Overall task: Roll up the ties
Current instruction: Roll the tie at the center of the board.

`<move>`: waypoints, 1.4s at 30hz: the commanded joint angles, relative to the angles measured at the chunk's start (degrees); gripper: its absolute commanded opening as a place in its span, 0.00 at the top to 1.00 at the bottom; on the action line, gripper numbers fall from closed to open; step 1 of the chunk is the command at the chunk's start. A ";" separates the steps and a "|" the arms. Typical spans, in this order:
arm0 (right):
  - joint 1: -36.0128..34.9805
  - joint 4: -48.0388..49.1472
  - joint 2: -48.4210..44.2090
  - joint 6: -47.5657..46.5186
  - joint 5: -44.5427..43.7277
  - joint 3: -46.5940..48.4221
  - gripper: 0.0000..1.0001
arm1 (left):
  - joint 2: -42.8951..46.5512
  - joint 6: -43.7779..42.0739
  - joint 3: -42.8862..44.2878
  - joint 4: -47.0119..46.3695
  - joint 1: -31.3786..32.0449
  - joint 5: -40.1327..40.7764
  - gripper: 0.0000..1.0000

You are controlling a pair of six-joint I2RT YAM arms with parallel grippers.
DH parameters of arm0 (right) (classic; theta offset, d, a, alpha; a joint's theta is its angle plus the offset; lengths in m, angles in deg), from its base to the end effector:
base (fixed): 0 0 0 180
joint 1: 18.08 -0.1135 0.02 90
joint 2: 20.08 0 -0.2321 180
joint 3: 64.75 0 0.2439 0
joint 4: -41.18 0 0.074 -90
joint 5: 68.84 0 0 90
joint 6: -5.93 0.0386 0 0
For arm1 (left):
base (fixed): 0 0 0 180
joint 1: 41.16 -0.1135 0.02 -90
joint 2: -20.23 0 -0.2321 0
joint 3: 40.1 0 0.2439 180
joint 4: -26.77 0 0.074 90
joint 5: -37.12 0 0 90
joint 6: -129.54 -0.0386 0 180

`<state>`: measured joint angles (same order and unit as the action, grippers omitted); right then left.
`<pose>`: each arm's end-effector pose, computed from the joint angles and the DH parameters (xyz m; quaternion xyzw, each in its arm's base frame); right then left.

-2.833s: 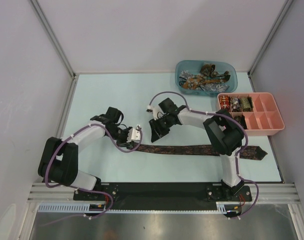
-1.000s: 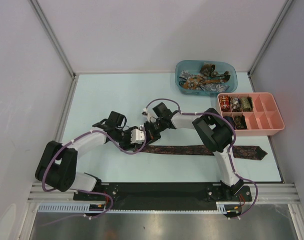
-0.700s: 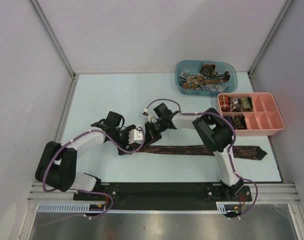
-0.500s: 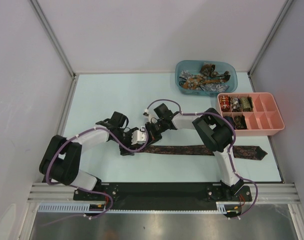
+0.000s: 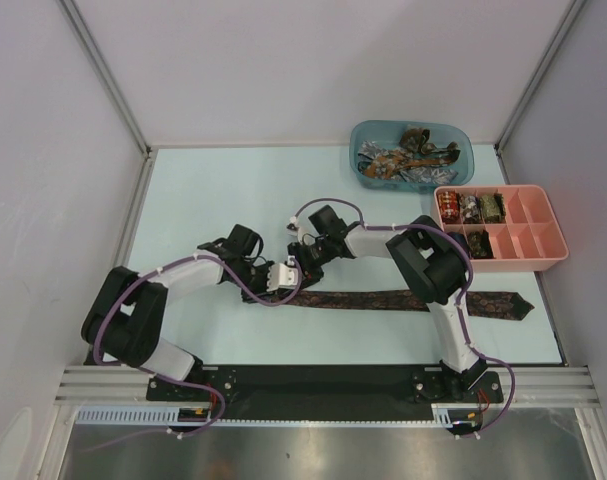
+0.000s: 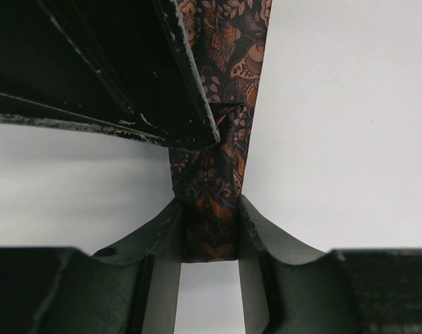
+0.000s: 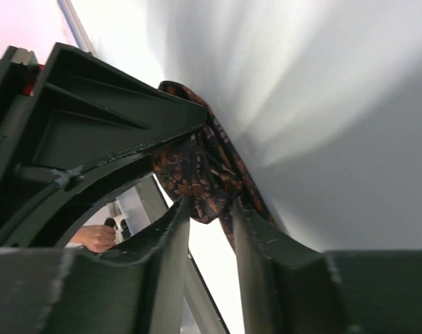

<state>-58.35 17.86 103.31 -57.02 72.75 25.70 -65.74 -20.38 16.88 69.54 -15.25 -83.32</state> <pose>0.2909 0.2861 0.0932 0.2246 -0.8413 -0.4914 0.0133 0.2169 -0.1271 0.1249 0.6792 0.6694 -0.2031 0.2221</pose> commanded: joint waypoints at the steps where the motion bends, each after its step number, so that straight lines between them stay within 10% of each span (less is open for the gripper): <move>1: 0.11 1.08 -2.99 2.57 2.90 2.02 0.60 | 1.95 0.33 -1.52 -2.52 1.33 1.08 0.62; 9: -1.65 -3.72 -2.02 0.14 2.20 4.12 0.59 | 2.13 0.77 -2.13 -3.66 1.60 2.66 0.62; 18: -1.92 -16.40 0.01 -10.78 -11.32 8.87 1.00 | 3.27 0.69 -2.40 -2.79 -0.42 1.53 0.45; 24: -2.18 -18.08 0.18 -12.98 -13.88 8.79 1.00 | 4.32 -2.13 -1.79 0.03 -3.23 -0.06 0.32; 42: -2.79 -15.26 -0.43 -12.02 -15.12 6.68 1.00 | 5.47 1.03 4.45 4.69 -0.17 -6.56 0.63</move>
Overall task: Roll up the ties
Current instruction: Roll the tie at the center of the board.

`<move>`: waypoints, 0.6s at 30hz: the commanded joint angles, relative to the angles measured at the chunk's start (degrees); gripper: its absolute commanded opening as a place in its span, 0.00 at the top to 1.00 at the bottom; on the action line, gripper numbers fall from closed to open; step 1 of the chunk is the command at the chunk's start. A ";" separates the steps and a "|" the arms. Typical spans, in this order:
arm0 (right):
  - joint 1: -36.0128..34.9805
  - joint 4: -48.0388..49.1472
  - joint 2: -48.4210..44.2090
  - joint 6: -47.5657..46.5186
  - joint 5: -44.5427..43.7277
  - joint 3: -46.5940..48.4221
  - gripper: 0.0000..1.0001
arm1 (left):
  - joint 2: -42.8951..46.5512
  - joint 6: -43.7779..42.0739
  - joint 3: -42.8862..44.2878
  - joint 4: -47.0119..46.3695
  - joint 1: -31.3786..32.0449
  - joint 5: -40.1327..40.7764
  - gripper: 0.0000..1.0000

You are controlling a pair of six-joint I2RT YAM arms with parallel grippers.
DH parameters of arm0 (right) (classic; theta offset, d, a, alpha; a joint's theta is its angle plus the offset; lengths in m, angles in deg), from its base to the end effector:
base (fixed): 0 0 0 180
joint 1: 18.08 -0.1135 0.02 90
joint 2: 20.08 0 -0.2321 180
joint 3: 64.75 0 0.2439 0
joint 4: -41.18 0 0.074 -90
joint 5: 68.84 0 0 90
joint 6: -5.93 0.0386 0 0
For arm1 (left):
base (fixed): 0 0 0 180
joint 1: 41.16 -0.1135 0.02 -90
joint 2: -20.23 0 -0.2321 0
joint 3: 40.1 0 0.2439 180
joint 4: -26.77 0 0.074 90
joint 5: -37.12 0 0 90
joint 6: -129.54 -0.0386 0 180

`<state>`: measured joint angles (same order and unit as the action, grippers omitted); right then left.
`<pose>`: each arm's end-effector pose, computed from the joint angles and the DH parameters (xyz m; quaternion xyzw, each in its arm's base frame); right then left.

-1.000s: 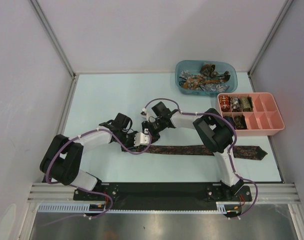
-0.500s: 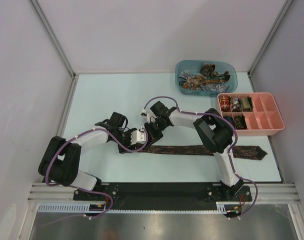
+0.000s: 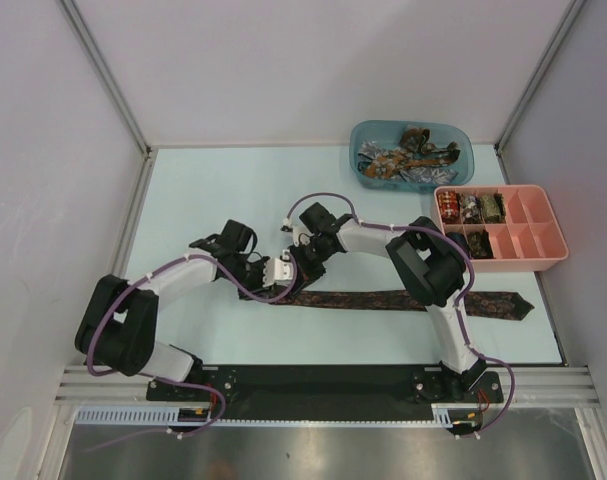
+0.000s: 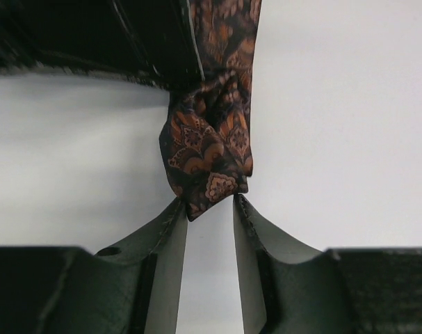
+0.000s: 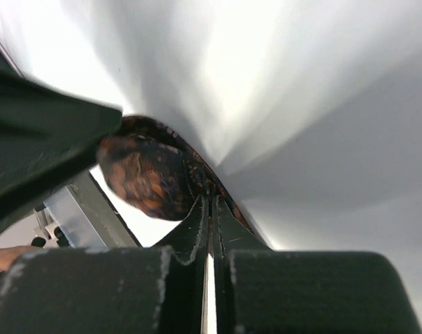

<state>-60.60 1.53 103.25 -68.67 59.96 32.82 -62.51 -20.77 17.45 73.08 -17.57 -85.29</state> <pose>0.2862 0.2953 0.1068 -0.2848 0.8793 0.3812 0.0186 0.2164 -0.1171 0.1389 0.6669 0.6749 -0.2128 0.2333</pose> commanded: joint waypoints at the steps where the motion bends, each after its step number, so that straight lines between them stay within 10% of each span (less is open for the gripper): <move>1: -0.46 1.06 -0.46 -0.28 -2.33 -0.45 1.00 | 1.97 2.47 4.41 1.23 2.51 -4.86 0.63; 18: 2.44 3.26 -5.46 1.49 5.31 -4.40 0.86 | -7.61 -0.15 4.51 0.80 5.76 2.43 0.66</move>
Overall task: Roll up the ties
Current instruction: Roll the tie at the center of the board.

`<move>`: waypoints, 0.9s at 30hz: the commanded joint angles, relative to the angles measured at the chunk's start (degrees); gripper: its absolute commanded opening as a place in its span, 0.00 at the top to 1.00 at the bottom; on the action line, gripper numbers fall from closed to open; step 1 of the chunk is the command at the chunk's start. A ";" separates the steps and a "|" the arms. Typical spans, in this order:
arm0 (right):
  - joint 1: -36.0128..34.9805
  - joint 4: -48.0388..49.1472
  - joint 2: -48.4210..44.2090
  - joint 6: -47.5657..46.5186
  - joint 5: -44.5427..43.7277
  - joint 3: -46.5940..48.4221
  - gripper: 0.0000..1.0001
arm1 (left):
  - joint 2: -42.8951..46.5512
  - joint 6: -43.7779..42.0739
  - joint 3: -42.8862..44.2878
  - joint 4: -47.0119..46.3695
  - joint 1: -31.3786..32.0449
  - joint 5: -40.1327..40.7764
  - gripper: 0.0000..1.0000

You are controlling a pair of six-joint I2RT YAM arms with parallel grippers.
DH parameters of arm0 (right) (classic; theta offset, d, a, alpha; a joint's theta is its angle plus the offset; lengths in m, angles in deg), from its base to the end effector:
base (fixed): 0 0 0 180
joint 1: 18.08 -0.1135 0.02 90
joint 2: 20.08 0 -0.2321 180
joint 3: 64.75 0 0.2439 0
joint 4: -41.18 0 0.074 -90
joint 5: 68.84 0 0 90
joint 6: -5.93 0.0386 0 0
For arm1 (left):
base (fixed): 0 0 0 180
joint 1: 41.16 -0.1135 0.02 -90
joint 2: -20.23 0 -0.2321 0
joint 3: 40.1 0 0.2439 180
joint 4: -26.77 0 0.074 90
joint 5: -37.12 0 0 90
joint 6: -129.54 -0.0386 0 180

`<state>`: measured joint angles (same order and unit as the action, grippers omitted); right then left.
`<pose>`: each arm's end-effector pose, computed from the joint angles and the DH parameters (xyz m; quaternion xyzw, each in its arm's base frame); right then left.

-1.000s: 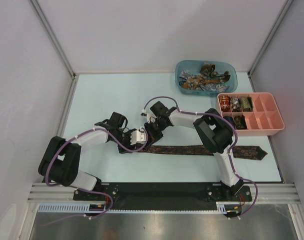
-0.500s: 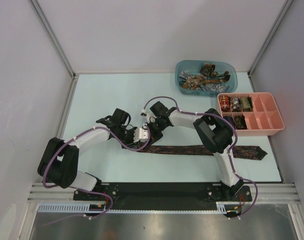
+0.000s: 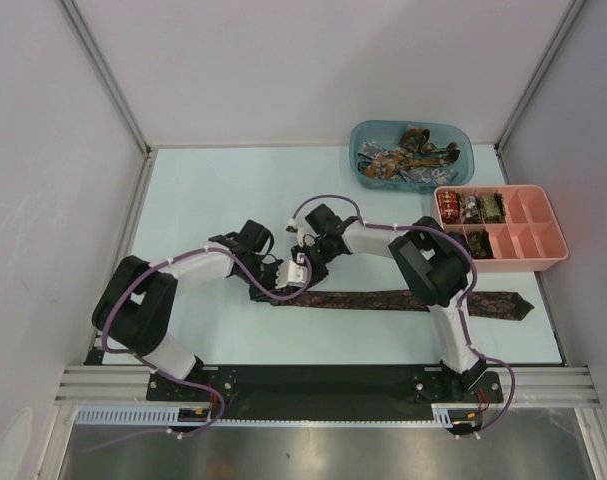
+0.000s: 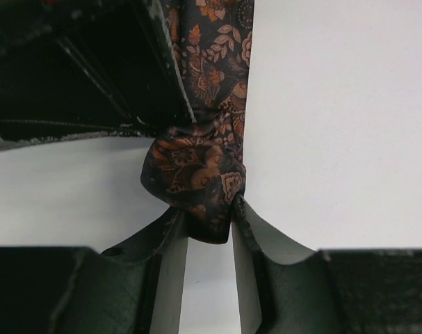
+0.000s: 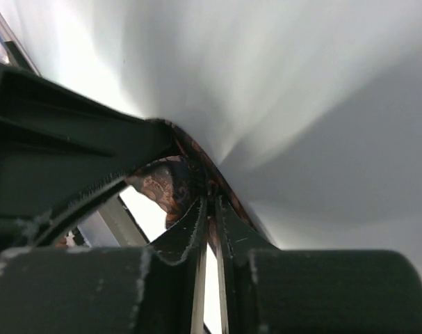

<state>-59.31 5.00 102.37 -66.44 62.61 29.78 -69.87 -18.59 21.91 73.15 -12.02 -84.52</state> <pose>0.2878 0.2862 0.1026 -0.2640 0.8760 0.4034 0.0131 0.2209 -0.1463 0.1278 0.6845 0.6645 -0.2290 0.1935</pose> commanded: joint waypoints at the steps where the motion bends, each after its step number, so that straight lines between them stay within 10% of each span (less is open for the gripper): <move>1: 1.50 -0.65 -4.94 -1.10 2.84 -1.45 0.86 | -0.07 -2.78 -0.13 1.17 0.12 1.41 0.66; 17: 4.85 -2.15 -4.77 1.53 7.68 0.13 0.38 | -2.18 -8.58 1.18 6.09 -1.55 -0.88 0.59; 27: 2.30 1.19 -4.94 2.14 9.44 -2.59 0.41 | -3.67 -9.46 3.38 8.46 -3.48 -2.90 0.58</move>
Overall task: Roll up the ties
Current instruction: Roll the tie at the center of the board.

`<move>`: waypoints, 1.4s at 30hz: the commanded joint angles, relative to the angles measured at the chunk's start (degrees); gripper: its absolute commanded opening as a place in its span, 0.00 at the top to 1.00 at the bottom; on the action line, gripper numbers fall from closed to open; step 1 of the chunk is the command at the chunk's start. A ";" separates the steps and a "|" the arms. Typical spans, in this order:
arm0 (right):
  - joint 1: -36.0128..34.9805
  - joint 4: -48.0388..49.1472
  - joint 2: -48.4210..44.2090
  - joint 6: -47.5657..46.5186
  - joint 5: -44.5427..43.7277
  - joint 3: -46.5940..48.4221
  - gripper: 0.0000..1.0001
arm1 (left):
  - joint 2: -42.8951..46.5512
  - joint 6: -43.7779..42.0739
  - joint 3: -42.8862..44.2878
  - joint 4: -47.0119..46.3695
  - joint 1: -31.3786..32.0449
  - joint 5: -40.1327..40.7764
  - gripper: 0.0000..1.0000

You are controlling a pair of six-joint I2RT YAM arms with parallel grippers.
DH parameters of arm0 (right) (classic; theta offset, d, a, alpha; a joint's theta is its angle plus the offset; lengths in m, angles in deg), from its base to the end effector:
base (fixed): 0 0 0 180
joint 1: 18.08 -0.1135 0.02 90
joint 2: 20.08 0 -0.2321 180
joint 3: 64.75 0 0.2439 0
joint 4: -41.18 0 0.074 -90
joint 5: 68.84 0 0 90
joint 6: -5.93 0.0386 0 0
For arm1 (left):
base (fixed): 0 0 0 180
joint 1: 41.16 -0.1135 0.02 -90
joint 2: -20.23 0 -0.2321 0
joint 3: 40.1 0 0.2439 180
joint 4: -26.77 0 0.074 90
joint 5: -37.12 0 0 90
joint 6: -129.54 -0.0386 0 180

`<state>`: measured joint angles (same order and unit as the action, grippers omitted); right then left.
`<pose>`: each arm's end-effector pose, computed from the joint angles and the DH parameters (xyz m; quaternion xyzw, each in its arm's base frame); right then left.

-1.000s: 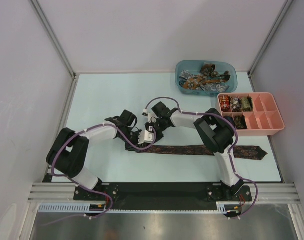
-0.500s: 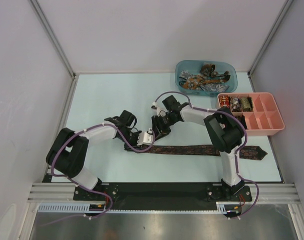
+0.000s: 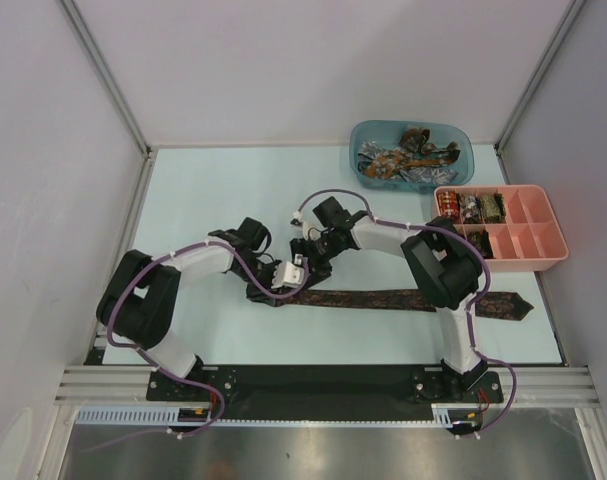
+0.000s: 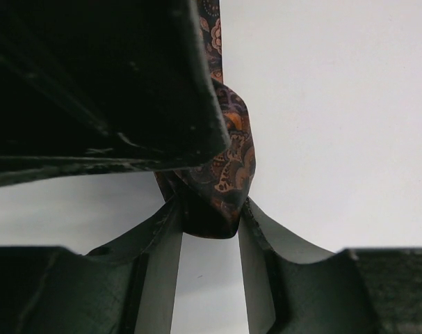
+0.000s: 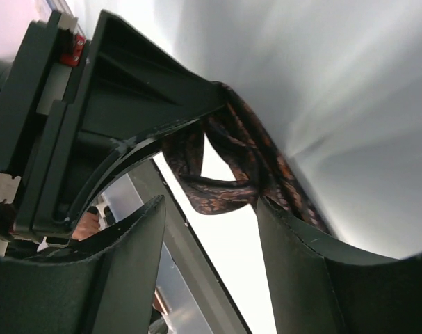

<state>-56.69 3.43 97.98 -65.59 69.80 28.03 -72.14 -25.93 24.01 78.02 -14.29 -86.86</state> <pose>0.2905 0.2690 0.1255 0.2494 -0.8557 -0.4533 0.0047 0.2255 -0.1384 0.1257 0.7055 0.6403 -0.2457 0.1787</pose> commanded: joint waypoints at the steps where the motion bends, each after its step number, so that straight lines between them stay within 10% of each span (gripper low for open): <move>1: -0.41 3.81 -0.55 1.64 2.51 -1.20 0.41 | -1.57 -2.20 1.46 3.59 -1.21 -0.56 0.59; 13: 0.38 6.37 -0.37 3.49 2.77 -3.39 0.93 | -2.10 -2.29 1.99 3.50 -2.00 -0.83 0.56; 20: 0.73 7.69 -1.87 4.37 3.83 -5.51 1.00 | -2.37 -2.47 2.16 3.06 -2.53 -0.74 0.57; 25: 3.10 10.75 -1.96 6.04 2.60 -4.98 0.42 | -2.81 -3.43 2.16 3.41 -2.53 -0.21 0.60; 42: -0.24 14.19 0.06 8.68 5.24 -4.98 0.36 | -4.21 -3.87 3.75 4.91 -3.05 -0.30 0.59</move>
<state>-56.10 15.32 98.37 -57.94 73.67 22.90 -75.01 -28.01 27.02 81.65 -16.19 -88.48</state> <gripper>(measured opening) 0.659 0.409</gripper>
